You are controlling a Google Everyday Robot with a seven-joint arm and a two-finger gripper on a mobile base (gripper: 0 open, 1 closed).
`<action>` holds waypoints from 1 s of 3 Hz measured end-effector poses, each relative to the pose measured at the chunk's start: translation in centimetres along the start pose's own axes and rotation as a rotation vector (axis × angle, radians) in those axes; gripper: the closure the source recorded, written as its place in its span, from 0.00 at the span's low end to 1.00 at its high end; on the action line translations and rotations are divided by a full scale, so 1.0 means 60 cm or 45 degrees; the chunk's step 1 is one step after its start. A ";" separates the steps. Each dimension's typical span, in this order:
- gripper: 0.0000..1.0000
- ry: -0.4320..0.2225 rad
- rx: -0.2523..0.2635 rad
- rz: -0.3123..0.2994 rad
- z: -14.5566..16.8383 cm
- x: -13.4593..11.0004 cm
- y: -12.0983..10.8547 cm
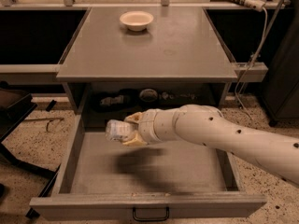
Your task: Place blue plastic bottle into top drawer
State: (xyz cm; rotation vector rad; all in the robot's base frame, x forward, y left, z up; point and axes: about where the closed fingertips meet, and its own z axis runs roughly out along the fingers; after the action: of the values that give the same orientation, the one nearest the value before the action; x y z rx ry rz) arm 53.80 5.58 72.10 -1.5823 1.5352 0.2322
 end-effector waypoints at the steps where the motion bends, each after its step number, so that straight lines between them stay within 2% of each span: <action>1: 1.00 0.000 0.000 0.000 0.000 0.000 0.000; 2: 1.00 0.051 0.017 -0.001 0.015 0.029 0.001; 3: 1.00 0.139 0.038 -0.007 0.034 0.083 -0.006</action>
Offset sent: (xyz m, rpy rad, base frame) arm 0.0260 -0.0242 -0.0590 -0.1135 -0.0128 -0.0994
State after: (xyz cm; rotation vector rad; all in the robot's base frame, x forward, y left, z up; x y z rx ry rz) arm 56.07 3.42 67.71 -1.5980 1.6103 0.1203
